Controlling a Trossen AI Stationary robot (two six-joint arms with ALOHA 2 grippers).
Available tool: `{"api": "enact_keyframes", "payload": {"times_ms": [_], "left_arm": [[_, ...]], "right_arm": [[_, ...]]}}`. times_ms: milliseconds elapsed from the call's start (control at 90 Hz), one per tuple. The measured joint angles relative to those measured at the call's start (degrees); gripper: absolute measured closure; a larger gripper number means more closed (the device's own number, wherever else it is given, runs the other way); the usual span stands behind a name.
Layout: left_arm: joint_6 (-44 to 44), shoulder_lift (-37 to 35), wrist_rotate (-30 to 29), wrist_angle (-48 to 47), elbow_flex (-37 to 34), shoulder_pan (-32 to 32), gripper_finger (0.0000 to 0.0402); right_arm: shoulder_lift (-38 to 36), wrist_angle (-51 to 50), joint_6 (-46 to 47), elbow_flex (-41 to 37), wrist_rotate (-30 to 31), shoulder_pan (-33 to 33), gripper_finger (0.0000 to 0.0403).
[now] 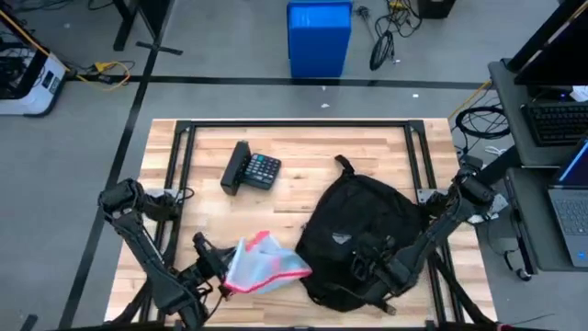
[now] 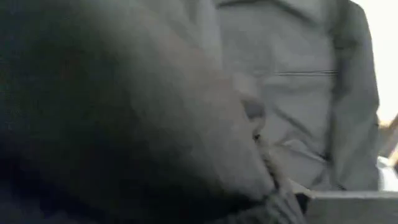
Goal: Unpack backpack
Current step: Remove the white zip bag from the black backpack
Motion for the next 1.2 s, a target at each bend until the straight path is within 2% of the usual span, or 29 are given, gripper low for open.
{"api": "enact_keyframes", "payload": {"times_ms": [89, 200, 378, 578, 733, 867, 1022, 1200], "left_arm": [[-0.4, 0.0, 0.0, 0.2, 0.0, -1.0, 0.0402], [-0.4, 0.0, 0.2, 1.4, 0.0, -2.0, 0.0402], [-0.4, 0.0, 0.2, 3.2, 0.0, -3.3, 0.0402], [-0.1, 0.0, 1.9, 3.2, 0.0, -3.8, 0.0402], [0.0, 0.0, 2.1, 3.1, 0.0, -4.1, 0.0402], [1.5, 0.0, 2.2, 3.1, 0.0, -4.2, 0.0402], [1.6, 0.0, 2.3, 3.0, 0.0, -4.6, 0.0402], [1.4, 0.0, 2.3, 3.0, 0.0, -5.4, 0.0402]], "right_arm": [[0.0, 2.2, -2.6, 0.0, -3.5, -0.6, 0.0398], [0.0, -0.6, -2.9, 0.0, -5.0, -0.3, 0.038], [0.1, -2.1, -9.0, 2.8, -6.3, 1.7, 0.0303], [0.1, -9.5, -5.8, 10.9, -6.0, 3.0, 0.0215], [0.0, -7.8, -5.2, 19.1, -5.2, 5.4, 0.0177], [0.0, 5.2, -8.5, 21.2, -1.4, 8.8, 0.0175], [3.0, 20.9, -15.8, 18.7, -0.5, 11.6, 0.0199], [10.5, 22.9, -15.5, 17.9, -1.0, 11.3, 0.0258]]}}
